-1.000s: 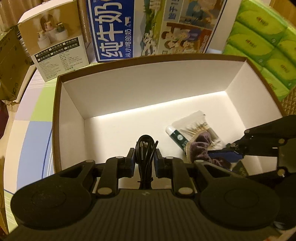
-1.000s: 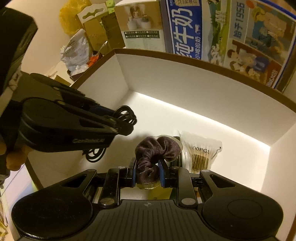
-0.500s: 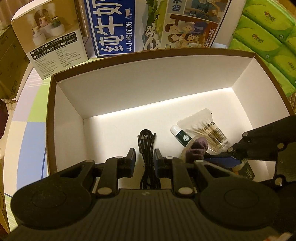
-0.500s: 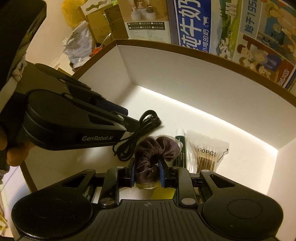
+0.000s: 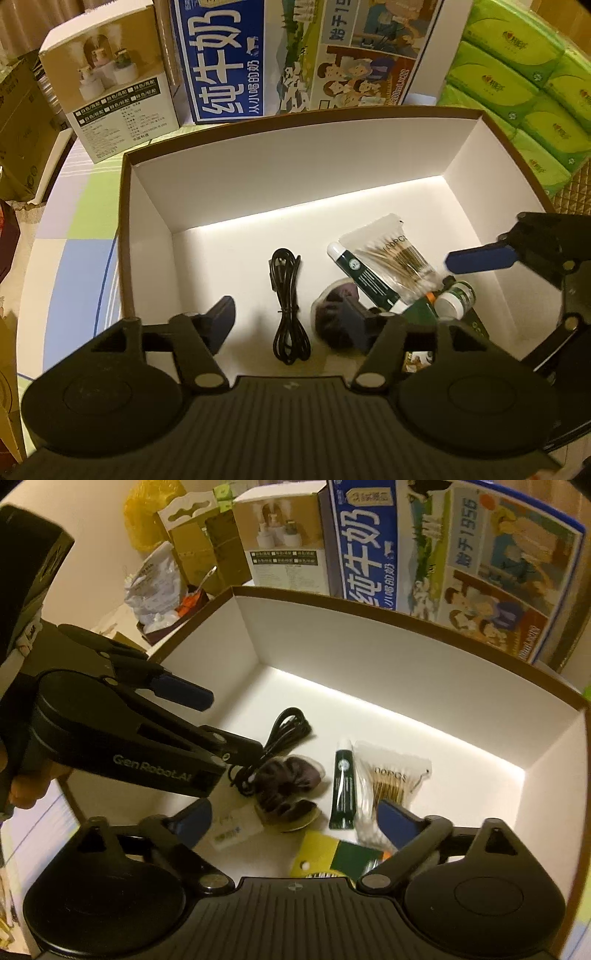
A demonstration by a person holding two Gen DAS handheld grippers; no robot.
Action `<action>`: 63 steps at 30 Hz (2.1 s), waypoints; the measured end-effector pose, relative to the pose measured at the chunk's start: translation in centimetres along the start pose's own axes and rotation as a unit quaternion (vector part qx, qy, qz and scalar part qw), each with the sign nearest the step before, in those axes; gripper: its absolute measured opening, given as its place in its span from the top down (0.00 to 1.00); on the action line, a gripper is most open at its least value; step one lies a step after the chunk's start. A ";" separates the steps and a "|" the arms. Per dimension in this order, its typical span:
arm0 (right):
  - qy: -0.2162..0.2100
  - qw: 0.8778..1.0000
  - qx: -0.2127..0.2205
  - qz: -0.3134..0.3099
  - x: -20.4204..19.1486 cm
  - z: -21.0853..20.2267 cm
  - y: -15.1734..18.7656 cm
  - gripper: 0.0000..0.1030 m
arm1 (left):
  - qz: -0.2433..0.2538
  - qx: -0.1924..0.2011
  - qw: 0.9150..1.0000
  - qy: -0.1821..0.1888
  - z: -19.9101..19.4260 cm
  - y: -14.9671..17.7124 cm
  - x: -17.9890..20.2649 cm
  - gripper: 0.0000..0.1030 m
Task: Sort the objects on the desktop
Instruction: 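Withdraw both tools from the box toward the remaining items on the table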
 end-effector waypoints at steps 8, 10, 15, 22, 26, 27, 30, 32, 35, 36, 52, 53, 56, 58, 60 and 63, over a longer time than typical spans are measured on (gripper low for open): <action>0.013 0.999 0.017 0.024 -0.2 -3.2 1.5 0.02 | -0.005 0.015 1.000 0.005 -2.6 1.2 0.7 0.25; 0.018 0.999 0.021 0.032 -0.2 -3.9 1.8 0.02 | -0.004 0.019 1.000 0.003 -3.3 1.5 0.9 0.23; 0.027 0.998 0.038 0.042 -0.5 -5.6 2.5 0.02 | -0.006 0.033 0.999 -0.002 -5.4 2.3 1.3 0.21; 0.036 0.996 0.062 0.044 -1.6 -7.8 4.0 0.02 | -0.017 0.054 0.998 -0.002 -8.3 3.7 1.6 0.21; 0.041 0.995 0.079 0.042 -2.3 -9.2 4.8 0.02 | -0.017 0.064 0.998 -0.010 -9.8 4.5 1.9 0.21; 0.041 0.995 0.083 0.042 -2.5 -9.5 5.0 0.02 | -0.018 0.066 0.998 -0.011 -10.2 4.8 1.9 0.21; 0.045 0.994 0.094 0.040 -3.1 -10.5 5.7 0.02 | -0.022 0.072 0.997 -0.011 -11.3 5.6 2.1 0.21; 0.048 0.993 0.101 0.036 -3.6 -11.2 6.3 0.02 | -0.022 0.076 0.997 -0.013 -11.9 6.1 2.2 0.21; 0.053 0.992 0.110 0.034 -4.1 -12.1 7.3 0.02 | -0.023 0.084 0.996 -0.015 -12.9 7.3 2.5 0.21; 0.054 0.992 0.111 0.033 -4.3 -12.3 7.7 0.02 | -0.023 0.086 0.996 -0.016 -13.2 7.8 2.6 0.21; 0.073 0.992 0.090 0.057 -5.6 -12.6 16.2 0.02 | -0.049 0.050 0.997 -0.007 -12.6 15.7 4.7 0.21; 0.074 0.992 0.090 0.056 -5.8 -12.7 16.4 0.02 | -0.050 0.048 0.998 -0.007 -12.5 16.1 4.8 0.21; 0.075 0.992 0.088 0.052 -6.1 -12.6 17.1 0.02 | -0.051 0.043 0.998 -0.008 -12.3 17.1 5.2 0.21; 0.072 0.992 0.085 0.053 -6.2 -12.5 17.5 0.02 | -0.053 0.038 0.998 -0.007 -12.1 17.6 5.4 0.21; 0.070 0.993 0.082 0.054 -6.2 -12.3 17.8 0.02 | -0.052 0.033 0.998 -0.006 -11.9 18.0 5.7 0.21; 0.069 0.993 0.076 0.056 -6.1 -11.8 18.3 0.02 | -0.054 0.026 0.998 -0.006 -11.5 18.5 5.9 0.21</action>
Point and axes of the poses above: each gripper's, at about its wrist camera, not at the fingertips, and z roughly the way its jaws point, x to its right, y to its underside, the point moved 4 cm from there along z, roughly the way its jaws point, and after that the axes turned 1 degree about -y, right-handed, at the moved point
